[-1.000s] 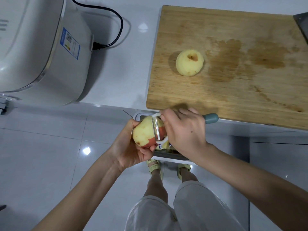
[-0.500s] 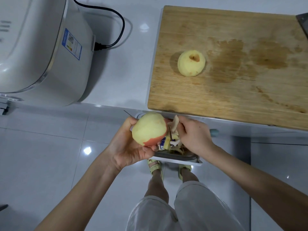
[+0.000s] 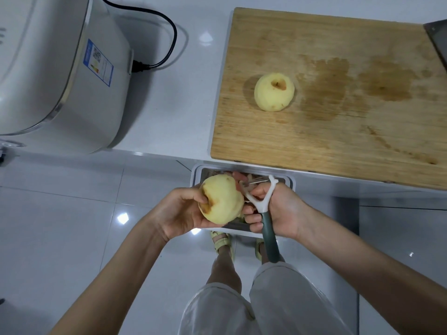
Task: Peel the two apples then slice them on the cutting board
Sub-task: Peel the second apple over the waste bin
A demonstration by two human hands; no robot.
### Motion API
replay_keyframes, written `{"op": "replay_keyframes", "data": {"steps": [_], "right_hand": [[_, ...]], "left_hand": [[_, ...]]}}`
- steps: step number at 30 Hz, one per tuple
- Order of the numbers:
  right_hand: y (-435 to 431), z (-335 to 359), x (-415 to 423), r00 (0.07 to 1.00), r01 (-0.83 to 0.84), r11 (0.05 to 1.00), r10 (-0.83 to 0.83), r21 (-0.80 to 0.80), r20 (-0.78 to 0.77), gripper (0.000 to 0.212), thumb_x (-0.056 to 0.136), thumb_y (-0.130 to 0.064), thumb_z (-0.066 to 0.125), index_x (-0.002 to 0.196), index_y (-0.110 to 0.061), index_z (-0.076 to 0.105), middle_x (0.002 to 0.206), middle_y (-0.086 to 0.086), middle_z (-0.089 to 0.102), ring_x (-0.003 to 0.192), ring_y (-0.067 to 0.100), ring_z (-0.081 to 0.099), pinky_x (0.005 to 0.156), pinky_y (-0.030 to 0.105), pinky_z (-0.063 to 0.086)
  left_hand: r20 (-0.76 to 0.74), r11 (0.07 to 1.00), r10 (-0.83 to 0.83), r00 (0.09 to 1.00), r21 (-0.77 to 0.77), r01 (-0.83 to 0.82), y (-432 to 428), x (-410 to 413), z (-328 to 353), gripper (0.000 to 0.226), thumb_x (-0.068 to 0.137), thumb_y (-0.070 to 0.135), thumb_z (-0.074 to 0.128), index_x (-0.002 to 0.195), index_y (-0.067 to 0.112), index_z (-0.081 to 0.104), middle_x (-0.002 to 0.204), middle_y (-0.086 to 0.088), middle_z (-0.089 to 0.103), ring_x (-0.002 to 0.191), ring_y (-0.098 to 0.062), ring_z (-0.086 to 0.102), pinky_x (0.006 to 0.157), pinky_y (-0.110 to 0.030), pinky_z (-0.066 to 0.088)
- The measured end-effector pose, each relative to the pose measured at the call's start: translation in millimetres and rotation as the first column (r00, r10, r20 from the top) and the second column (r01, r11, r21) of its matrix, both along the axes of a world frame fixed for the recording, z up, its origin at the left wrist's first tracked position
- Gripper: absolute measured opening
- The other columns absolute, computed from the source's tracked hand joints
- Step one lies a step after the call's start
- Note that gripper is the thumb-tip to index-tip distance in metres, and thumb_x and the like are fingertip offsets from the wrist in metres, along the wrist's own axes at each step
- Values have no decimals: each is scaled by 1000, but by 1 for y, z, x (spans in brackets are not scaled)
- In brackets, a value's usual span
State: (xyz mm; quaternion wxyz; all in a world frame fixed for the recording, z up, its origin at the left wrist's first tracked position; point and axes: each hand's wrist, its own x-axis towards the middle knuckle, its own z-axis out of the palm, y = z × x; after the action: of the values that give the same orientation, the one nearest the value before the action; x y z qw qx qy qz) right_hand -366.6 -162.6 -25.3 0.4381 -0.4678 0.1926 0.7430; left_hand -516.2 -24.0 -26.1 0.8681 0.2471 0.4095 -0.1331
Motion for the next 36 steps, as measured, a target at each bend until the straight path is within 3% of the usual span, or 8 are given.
{"op": "replay_keyframes", "data": {"steps": [6,11,15,18,20,26,31,36], "right_hand": [[1,1,-8,989,61,996,-53,-59,136,19,89,-16,37,79,-11,52,52,8,44,40,16,35,37,22,31],[-1,-2,-16,969,90,994,-71,-70,238,26,95,-17,36,78,-10,54,44,7,45,33,14,34,36,20,27],[6,-1,-26,817,-238,969,239,-70,525,51,101,-22,32,53,-7,44,27,-6,38,21,4,29,33,14,23],[3,7,-23,750,-224,971,119,81,651,37,97,-11,42,62,-5,54,37,-8,49,32,3,42,40,16,31],[-2,9,-19,567,-293,956,146,32,811,35,96,-14,45,66,-5,60,46,-13,53,44,3,49,53,23,37],[7,10,-4,-482,-542,807,-67,-237,874,30,90,-25,41,87,-16,70,62,-5,64,59,18,59,58,27,43],[28,15,6,-609,-719,610,-322,-332,725,26,90,-29,49,87,-18,72,62,-4,66,58,20,58,62,28,32],[31,11,8,-520,-783,570,-382,-248,764,26,90,-28,50,87,-17,74,59,-3,66,53,20,59,59,27,38]], "left_hand": [[-63,991,118,991,72,-113,-8,7,2,69,62,-2,55,129,8,43,130,-21,42,106,-43,57,67,-49,57],[-59,971,141,988,203,-126,-16,10,10,20,91,8,47,110,9,53,109,-12,52,97,-29,60,67,-41,59],[-56,957,14,998,291,3,-18,9,8,57,72,22,73,125,16,51,119,-10,61,100,-25,67,72,-37,57],[-35,946,-22,999,323,32,-17,6,7,64,62,12,74,121,18,51,107,-5,66,87,-21,70,67,-32,57],[-27,943,-63,998,327,69,-14,7,9,63,62,11,73,121,18,52,100,-4,68,82,-19,70,65,-31,57],[-37,900,-175,984,399,176,-6,7,12,85,45,26,78,124,18,48,108,-11,62,84,-20,68,63,-31,55],[-11,818,-362,932,475,324,-6,9,16,71,50,17,74,117,12,52,93,-10,64,78,-19,64,63,-34,52],[-25,788,-385,923,512,342,-9,6,19,67,44,22,72,108,19,56,91,-6,66,80,-17,63,62,-30,52]]}}
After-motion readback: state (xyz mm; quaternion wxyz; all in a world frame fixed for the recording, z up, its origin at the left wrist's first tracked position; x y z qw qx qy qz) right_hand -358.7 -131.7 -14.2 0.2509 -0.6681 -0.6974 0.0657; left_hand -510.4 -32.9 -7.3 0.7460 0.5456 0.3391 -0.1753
